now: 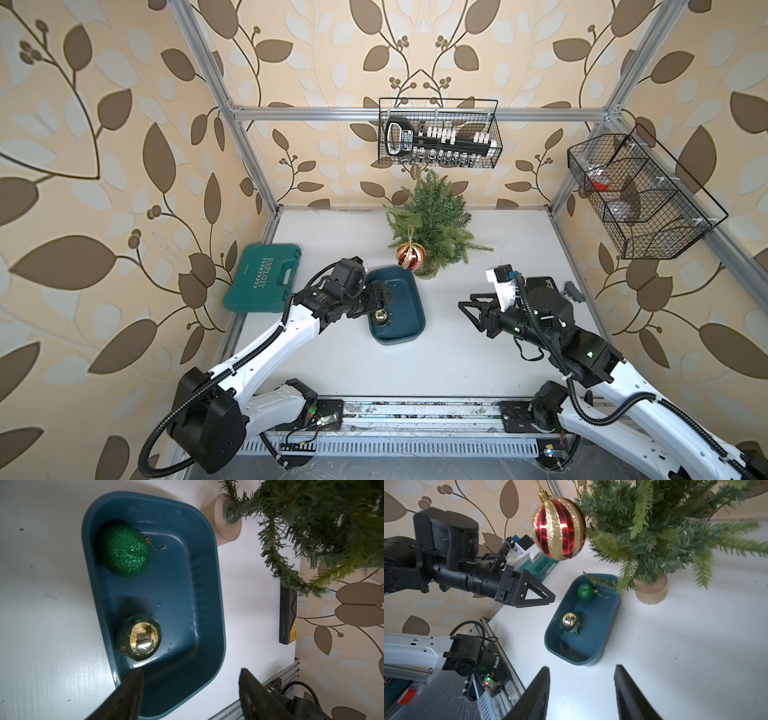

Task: Decorate the small christmas tree with ornaments
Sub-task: Hang an ornament on the christmas tree.

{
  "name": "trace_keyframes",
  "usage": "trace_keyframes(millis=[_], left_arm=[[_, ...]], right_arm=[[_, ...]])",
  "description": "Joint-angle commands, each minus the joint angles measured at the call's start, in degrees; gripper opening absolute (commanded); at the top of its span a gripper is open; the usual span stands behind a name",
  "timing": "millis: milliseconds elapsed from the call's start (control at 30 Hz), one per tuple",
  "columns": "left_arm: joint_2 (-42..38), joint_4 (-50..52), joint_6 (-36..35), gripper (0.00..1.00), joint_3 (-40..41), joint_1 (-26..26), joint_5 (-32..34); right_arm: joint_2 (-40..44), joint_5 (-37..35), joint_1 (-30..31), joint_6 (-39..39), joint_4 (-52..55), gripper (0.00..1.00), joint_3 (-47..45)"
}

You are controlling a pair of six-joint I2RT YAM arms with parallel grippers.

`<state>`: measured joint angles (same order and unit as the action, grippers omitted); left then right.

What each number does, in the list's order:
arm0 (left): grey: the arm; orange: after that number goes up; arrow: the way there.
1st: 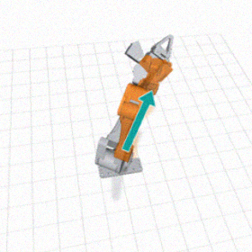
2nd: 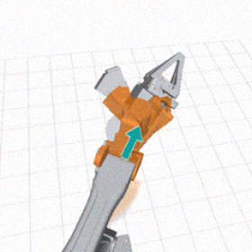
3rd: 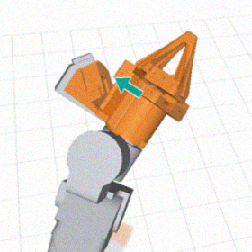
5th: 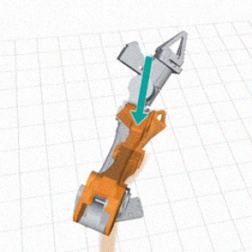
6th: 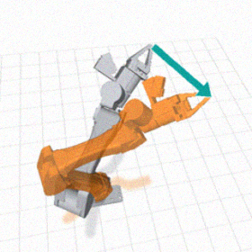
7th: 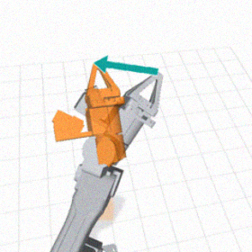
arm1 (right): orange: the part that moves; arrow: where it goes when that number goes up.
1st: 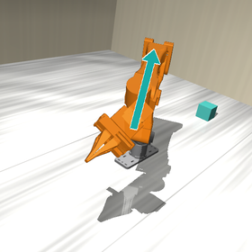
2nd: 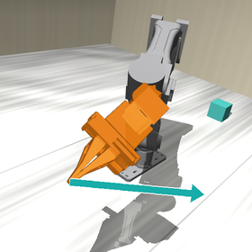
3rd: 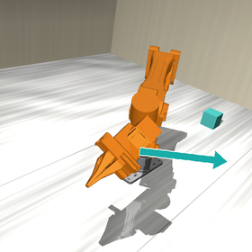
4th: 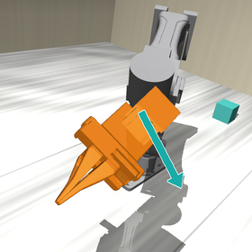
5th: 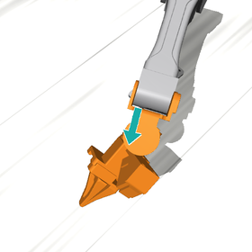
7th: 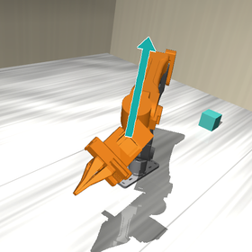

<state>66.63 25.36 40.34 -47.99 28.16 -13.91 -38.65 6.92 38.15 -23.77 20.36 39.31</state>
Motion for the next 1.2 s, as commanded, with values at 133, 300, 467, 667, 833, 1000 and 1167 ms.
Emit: trace_keyframes(millis=[133,300,467,667,833,1000,1167], left_arm=[[5.4,-5.68,-3.7,0.8,-2.21,0.08,7.45],[10.12,-8.04,-6.79,0.79,-4.19,0.09,10.57],[13.91,-9.77,-8.45,0.8,-6.38,0.09,13.64],[18.26,-11.29,-8.96,0.8,-8.15,0.11,15.03],[20.75,-11.8,-9.13,0.79,-8.31,0.13,16.27],[21.05,-11.78,-8.54,0.81,-7.3,0.11,18.22],[22.98,-11.99,-8.49,0.81,-7.56,0.13,17.46]], right_arm=[[1.36,-3.29,0.17,-2.47,-2.52,0.48,-3.81],[2.12,-4.43,0.17,-2.76,-2.87,0.48,-5.03],[1.74,-4.28,0.17,-3.25,-3.4,0.48,-5.69],[1.7,-4.8,0.17,-3.22,-3.62,0.48,-6.26],[1.98,-5.07,0.14,-3.16,-3.4,0.48,-6.34],[2.12,-4.91,0.08,-3.38,-3.57,0.48,-6.79],[1.71,-4.63,0.08,-3.56,-4.34,0.48,-7.05]])
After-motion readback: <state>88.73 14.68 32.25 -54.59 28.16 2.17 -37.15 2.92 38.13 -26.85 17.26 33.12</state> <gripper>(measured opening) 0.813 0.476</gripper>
